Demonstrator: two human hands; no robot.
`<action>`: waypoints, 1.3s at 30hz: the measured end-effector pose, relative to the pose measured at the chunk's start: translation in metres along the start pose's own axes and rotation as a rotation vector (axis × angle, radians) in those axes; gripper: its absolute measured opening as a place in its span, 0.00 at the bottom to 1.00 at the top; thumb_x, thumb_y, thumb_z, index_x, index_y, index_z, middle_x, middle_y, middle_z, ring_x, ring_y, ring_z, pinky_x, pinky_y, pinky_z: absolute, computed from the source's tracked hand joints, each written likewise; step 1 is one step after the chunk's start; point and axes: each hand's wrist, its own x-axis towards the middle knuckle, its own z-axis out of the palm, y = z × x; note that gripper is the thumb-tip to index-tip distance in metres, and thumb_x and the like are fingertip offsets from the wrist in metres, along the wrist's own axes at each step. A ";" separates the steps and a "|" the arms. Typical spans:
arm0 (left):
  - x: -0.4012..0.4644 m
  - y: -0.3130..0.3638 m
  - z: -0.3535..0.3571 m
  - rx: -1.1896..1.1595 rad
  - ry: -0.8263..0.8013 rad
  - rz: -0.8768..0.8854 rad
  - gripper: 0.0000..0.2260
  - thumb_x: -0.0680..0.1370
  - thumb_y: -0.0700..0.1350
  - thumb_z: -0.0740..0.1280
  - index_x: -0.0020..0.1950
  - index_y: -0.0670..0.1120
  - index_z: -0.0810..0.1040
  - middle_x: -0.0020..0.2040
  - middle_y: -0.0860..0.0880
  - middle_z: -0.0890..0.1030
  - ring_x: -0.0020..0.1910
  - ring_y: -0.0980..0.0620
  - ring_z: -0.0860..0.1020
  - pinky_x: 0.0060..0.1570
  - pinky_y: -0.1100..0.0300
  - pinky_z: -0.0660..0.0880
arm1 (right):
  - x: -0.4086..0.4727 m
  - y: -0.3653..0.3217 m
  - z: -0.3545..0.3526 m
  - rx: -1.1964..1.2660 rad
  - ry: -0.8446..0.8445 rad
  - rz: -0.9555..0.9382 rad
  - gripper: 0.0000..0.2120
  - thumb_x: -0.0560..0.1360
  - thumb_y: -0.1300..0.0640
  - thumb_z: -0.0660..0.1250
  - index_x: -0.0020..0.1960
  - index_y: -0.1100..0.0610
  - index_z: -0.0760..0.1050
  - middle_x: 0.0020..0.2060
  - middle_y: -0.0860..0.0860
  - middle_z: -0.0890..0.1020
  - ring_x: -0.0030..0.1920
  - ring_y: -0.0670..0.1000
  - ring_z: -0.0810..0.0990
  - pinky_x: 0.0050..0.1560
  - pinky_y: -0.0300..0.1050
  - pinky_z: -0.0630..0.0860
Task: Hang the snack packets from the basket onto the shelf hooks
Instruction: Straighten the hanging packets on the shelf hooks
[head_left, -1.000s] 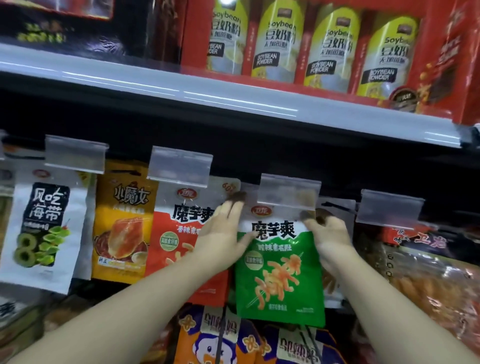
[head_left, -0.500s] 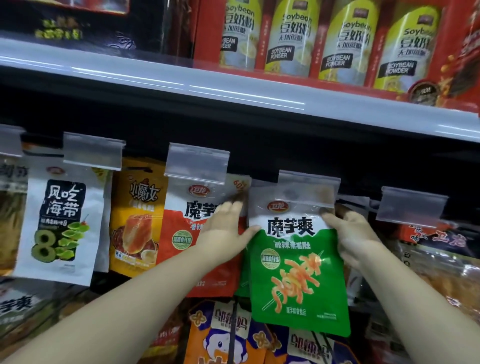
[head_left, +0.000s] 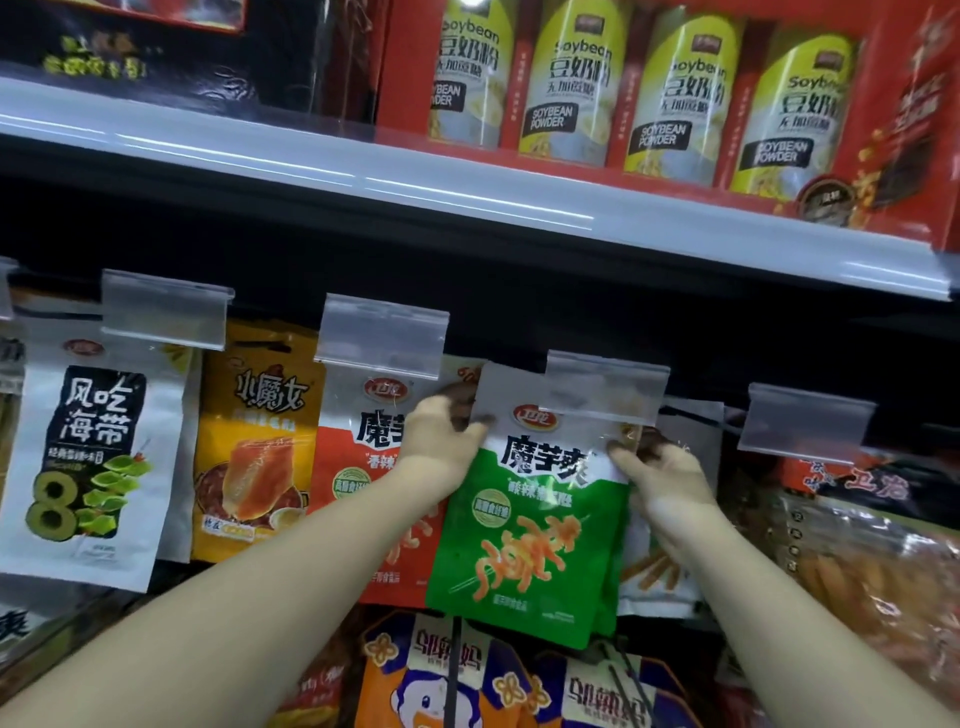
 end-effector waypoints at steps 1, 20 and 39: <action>0.001 0.001 0.001 0.013 0.011 -0.003 0.15 0.74 0.47 0.71 0.60 0.46 0.78 0.56 0.49 0.81 0.53 0.49 0.80 0.53 0.59 0.76 | -0.001 0.000 0.001 -0.022 0.007 -0.004 0.03 0.74 0.58 0.70 0.45 0.57 0.77 0.44 0.56 0.82 0.43 0.55 0.80 0.47 0.50 0.76; -0.031 -0.007 -0.002 0.088 -0.010 0.111 0.18 0.76 0.46 0.70 0.64 0.42 0.72 0.51 0.50 0.79 0.46 0.51 0.78 0.46 0.57 0.79 | -0.023 0.031 -0.002 -0.353 -0.004 -0.116 0.17 0.73 0.44 0.69 0.53 0.49 0.64 0.38 0.47 0.74 0.41 0.50 0.75 0.43 0.46 0.72; -0.062 -0.041 -0.002 0.180 -0.022 0.207 0.20 0.74 0.42 0.72 0.65 0.46 0.75 0.52 0.51 0.82 0.40 0.61 0.78 0.32 0.76 0.72 | -0.054 0.060 -0.011 -0.266 -0.083 0.034 0.14 0.72 0.62 0.72 0.55 0.62 0.73 0.41 0.52 0.78 0.47 0.55 0.79 0.50 0.48 0.78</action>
